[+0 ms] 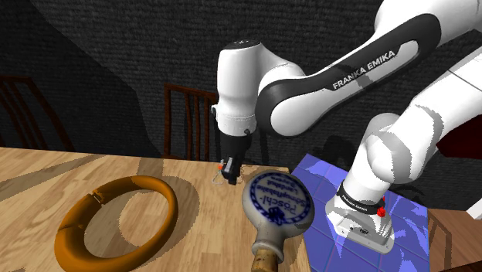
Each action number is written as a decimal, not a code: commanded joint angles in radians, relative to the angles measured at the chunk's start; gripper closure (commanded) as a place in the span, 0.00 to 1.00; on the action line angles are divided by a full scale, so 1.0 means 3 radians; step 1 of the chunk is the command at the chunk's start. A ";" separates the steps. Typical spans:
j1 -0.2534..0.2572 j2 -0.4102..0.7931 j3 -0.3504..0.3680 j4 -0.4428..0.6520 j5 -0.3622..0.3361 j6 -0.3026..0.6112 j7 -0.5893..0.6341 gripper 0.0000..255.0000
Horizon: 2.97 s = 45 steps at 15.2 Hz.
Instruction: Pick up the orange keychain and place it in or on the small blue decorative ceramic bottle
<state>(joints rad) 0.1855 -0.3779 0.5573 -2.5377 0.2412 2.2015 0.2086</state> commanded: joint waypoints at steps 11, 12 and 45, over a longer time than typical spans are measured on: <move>0.0021 -0.0274 -0.0148 0.0342 0.0003 -0.0612 -0.0046 1.00; 0.0021 -0.0290 -0.0159 0.0376 0.0000 -0.0660 -0.0047 1.00; 0.0583 -0.1602 -0.0126 0.0595 0.0473 -0.2094 0.0503 1.00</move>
<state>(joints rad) 0.3479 -0.8386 0.5126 -2.3570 0.3711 1.5893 0.3426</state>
